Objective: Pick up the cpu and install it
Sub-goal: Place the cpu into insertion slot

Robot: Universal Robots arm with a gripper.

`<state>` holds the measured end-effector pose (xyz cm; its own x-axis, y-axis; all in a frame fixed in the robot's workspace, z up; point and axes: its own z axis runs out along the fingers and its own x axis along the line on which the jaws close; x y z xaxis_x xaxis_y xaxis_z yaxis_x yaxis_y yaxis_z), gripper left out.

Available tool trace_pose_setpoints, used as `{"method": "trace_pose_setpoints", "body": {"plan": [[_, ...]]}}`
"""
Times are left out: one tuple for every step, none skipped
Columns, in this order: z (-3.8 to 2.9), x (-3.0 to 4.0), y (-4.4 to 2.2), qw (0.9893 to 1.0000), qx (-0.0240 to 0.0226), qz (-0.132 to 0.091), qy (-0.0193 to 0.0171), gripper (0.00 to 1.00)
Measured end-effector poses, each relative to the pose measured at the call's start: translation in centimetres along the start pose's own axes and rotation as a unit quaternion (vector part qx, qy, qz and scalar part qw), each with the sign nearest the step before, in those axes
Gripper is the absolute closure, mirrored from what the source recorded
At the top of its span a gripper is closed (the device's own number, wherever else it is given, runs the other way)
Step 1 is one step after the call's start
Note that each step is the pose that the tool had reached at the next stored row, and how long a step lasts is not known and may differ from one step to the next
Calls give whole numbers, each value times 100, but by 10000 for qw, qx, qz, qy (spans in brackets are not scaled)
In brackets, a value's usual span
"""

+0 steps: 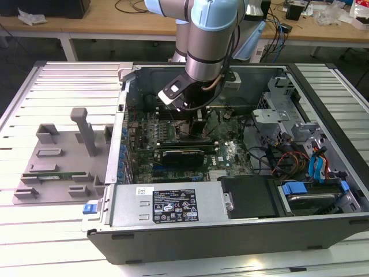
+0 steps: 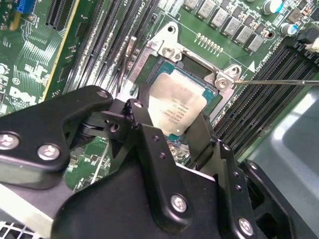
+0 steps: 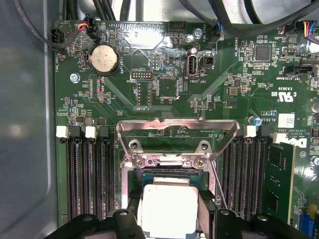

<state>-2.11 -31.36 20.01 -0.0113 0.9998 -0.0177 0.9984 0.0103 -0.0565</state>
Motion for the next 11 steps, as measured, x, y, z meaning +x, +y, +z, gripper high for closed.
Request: {"method": "trace_pose_setpoints", "body": {"plan": [[0,0,0,10000,0,0,0,47],[0,1,0,10000,0,0,0,47],[0,1,0,10000,0,0,-1,47],[0,2,0,10000,0,0,0,47],[0,2,0,10000,0,0,0,47],[0,3,0,10000,0,0,-1,47],[-15,3,0,10000,-1,-5,0,47],[-26,2,-1,10000,-1,-15,-1,47],[-26,2,-1,10000,-1,-54,-1,47],[-27,2,-2,9999,-2,-115,1,47],[-27,2,-2,9999,-3,-151,8,47]]}}
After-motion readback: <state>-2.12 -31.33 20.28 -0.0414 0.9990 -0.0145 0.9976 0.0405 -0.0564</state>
